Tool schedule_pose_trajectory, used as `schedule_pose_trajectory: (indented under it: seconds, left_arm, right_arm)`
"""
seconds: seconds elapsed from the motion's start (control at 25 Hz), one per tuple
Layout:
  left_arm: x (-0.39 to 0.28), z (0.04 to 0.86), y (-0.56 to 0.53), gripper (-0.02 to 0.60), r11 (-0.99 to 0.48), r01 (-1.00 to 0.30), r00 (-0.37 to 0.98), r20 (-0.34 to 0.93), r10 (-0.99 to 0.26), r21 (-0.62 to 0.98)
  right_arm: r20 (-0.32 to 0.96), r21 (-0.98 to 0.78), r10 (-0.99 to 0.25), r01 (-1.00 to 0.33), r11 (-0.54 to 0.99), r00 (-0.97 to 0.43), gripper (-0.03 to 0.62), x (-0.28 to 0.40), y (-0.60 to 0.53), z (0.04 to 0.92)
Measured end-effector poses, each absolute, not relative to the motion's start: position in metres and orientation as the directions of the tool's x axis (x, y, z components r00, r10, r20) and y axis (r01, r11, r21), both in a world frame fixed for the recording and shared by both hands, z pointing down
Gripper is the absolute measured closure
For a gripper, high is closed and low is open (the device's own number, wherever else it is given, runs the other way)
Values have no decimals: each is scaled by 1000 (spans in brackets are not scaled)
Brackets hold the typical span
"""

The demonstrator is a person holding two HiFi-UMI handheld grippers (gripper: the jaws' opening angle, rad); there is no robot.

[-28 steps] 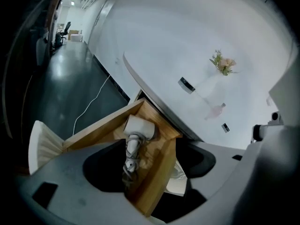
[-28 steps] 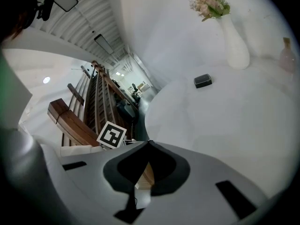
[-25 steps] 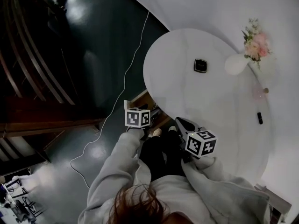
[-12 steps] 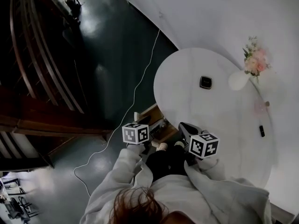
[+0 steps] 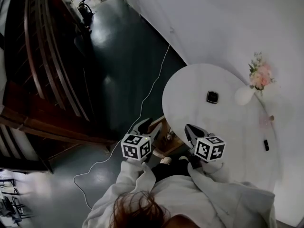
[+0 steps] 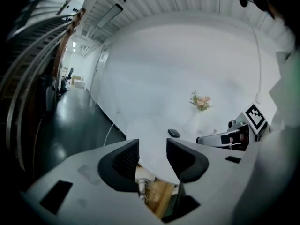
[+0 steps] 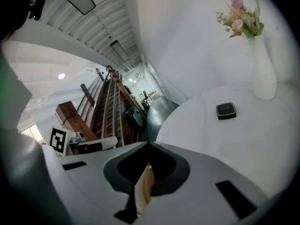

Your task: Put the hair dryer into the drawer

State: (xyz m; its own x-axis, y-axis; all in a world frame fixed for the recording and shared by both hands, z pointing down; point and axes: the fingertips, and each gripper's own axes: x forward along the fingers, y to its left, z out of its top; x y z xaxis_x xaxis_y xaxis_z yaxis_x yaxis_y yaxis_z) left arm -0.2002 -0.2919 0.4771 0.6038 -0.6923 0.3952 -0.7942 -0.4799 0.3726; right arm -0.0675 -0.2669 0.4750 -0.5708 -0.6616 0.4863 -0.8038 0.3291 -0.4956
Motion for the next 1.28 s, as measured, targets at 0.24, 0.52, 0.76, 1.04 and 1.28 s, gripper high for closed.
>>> schedule_pose_trajectory:
  seconds: [0.24, 0.52, 0.76, 1.04, 1.28]
  left_arm:
    - [-206, 424, -296, 467, -491, -833, 549, 275, -789, 254]
    - [-193, 412, -286, 550, -500, -835, 546, 229, -806, 230]
    - [-185, 411, -280, 560, -504, -843, 536, 217, -816, 186]
    - [-172, 416, -273, 560, -527, -830, 557, 223, -800, 181]
    - [-168, 418, -272, 561, -534, -828, 561, 230, -795, 171]
  right_arm:
    - [403, -491, -743, -811, 317, -534, 545, -46, -283, 450]
    - [370, -324, -805, -876, 356, -464, 545, -27, -289, 424]
    - [361, -149, -834, -909, 389, -417, 545, -19, -286, 403]
    - [358, -104, -841, -912, 396, -406, 545, -16, -274, 399]
    - [381, -103, -843, -923, 371, -381, 545, -8, -268, 407]
